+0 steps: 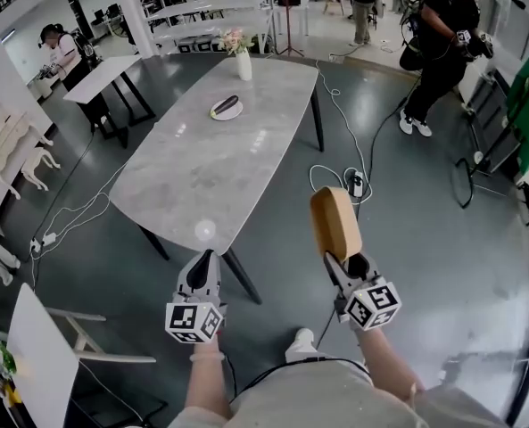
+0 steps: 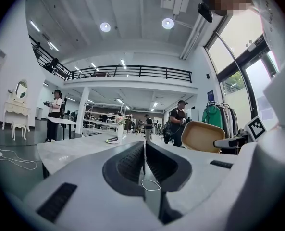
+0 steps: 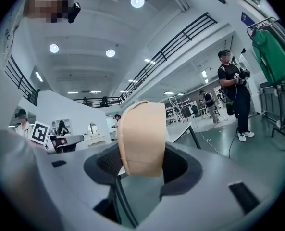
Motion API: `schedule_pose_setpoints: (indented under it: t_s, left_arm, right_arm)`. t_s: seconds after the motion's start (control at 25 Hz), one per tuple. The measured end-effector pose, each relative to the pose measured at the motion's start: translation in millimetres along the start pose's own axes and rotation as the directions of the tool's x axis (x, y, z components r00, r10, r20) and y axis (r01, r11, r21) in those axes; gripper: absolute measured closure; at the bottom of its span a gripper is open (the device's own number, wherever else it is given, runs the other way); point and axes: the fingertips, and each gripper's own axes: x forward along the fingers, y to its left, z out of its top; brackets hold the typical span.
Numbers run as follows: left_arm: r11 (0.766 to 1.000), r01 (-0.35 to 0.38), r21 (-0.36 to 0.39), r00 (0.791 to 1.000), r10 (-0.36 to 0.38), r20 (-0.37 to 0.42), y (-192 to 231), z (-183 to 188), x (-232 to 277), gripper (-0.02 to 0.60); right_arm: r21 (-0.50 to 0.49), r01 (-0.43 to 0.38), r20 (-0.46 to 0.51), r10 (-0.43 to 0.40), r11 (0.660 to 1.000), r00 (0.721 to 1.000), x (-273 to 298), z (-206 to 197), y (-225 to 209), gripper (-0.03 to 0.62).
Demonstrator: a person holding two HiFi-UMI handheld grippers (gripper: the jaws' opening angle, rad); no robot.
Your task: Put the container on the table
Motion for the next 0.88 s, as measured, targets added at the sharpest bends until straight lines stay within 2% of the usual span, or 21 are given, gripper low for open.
schedule_pose_setpoints:
  t_s: [0.4,0.88]
  left_arm:
    - [1.000,0.026,-0.002,1.000,-0.026,-0.004,-11,-2,61,0.566]
    - [0.998,0.063,0.006,0.998,-0.063,-0.008,-29,-1,98,0.566]
  right_arm:
    - [0.010,0.003,0.014,-0.004,1.000,1.000,30,14,-44,0.365]
    - [0.025,0.030,0.034,-0.031,0.999,0.999,32,24,-79,0.365]
